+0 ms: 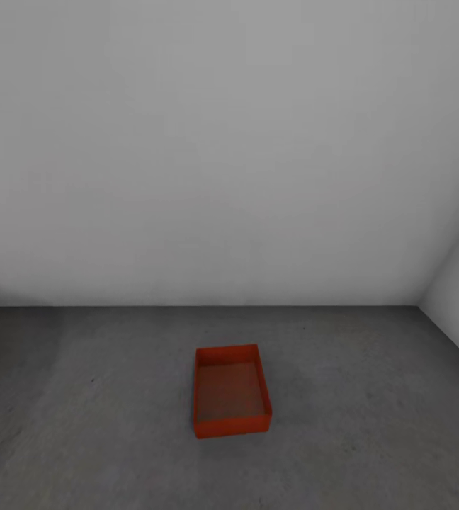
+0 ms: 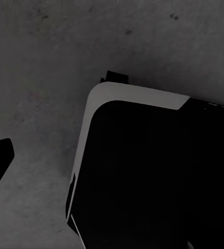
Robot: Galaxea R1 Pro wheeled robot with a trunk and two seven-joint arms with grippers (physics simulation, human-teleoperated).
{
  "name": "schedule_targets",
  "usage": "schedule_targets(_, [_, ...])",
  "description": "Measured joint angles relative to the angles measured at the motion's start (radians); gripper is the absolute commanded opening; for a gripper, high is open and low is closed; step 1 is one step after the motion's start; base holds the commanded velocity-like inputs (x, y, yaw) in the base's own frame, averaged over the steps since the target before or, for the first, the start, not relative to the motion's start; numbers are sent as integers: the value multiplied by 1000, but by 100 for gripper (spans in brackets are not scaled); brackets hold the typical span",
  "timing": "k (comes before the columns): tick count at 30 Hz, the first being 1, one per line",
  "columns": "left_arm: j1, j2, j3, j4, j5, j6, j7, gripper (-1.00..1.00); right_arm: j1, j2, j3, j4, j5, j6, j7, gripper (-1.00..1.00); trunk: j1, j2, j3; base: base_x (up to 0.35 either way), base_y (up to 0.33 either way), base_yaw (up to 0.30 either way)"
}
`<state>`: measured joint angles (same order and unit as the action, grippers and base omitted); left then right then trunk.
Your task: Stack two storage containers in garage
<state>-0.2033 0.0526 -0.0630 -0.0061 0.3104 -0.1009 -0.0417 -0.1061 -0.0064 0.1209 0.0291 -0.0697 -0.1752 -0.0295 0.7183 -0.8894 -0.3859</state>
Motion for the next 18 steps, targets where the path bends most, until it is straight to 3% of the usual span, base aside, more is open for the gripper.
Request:
schedule_targets(7, [0, -1, 1, 0, 0, 0, 0, 100, 0, -13, 2, 0, 2, 0, 47, 100, 0, 0, 11, 0, 0, 0])
schedule_targets(18, [0, 0, 1, 1, 0, 0, 0, 100, 0, -15, 2, 0, -2, 0, 51, 100, 0, 0, 29, 0, 0, 0])
